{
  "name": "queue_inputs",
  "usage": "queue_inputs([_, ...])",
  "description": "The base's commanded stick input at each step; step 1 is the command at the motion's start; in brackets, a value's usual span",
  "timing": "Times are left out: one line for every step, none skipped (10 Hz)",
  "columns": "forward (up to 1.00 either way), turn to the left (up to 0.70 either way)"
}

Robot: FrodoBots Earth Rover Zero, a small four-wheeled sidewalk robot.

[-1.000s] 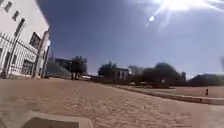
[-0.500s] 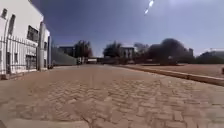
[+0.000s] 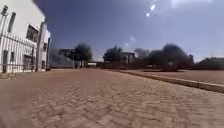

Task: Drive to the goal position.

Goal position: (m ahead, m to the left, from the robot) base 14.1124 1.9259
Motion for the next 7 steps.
queue_inputs([1.0,0.0])
queue_inputs([1.0,0.0])
queue_inputs([1.0,0.0])
queue_inputs([1.0,0.0])
queue_inputs([1.0,0.0])
queue_inputs([1.0,0.0])
queue_inputs([1.0,0.0])
